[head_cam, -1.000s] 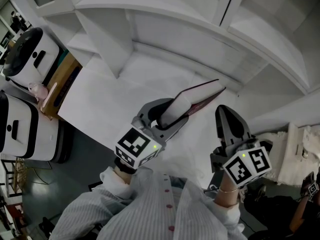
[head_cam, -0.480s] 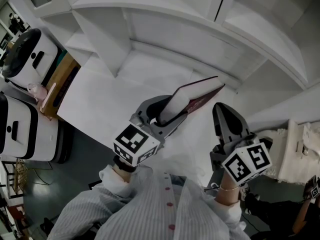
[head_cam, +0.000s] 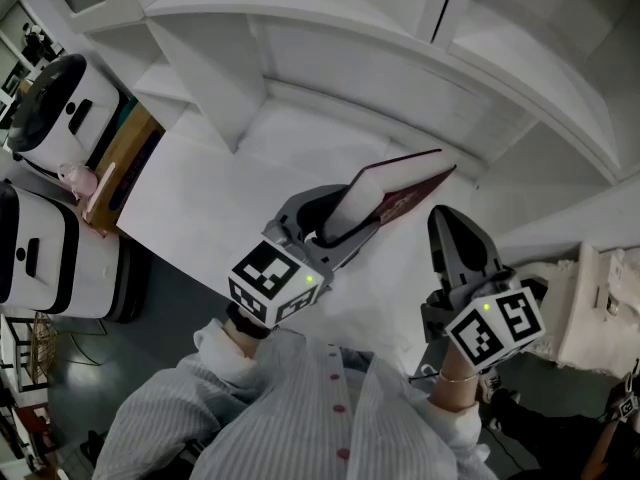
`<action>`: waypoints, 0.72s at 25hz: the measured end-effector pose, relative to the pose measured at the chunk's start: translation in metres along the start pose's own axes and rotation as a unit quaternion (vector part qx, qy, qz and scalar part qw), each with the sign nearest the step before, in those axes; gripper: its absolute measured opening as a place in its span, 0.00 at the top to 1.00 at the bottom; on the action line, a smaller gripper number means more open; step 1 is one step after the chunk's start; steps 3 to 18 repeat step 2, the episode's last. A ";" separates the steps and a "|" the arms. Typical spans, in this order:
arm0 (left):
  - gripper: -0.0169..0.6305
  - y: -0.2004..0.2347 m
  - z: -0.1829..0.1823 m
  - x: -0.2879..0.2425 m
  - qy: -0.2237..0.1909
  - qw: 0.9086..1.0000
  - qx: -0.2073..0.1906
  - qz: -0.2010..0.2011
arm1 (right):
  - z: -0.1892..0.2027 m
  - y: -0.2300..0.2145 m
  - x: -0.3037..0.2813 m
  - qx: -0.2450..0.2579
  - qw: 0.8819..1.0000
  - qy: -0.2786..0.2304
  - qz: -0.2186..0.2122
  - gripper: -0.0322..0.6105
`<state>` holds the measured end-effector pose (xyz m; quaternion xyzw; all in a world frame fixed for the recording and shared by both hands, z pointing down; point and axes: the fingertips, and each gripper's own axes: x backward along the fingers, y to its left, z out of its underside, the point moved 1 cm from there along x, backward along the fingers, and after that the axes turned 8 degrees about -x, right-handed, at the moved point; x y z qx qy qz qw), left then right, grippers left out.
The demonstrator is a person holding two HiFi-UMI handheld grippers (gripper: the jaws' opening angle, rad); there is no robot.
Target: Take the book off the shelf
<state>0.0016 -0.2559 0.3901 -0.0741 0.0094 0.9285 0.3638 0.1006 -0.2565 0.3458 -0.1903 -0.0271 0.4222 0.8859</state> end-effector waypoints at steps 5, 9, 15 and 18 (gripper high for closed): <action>0.61 0.001 -0.004 -0.002 0.000 1.000 -0.006 0.002 | -0.001 -0.001 0.000 0.000 1.000 -0.002 -0.001 0.93; 0.61 0.001 -0.004 -0.002 0.000 1.000 -0.006 0.002 | -0.001 -0.001 0.000 0.000 1.000 -0.002 -0.001 0.93; 0.61 0.001 -0.004 -0.002 0.000 1.000 -0.006 0.002 | -0.001 -0.001 0.000 0.000 1.000 -0.002 -0.001 0.93; 0.61 0.001 -0.004 -0.002 0.000 1.000 -0.006 0.002 | -0.001 -0.001 0.000 0.000 1.000 -0.002 -0.001 0.93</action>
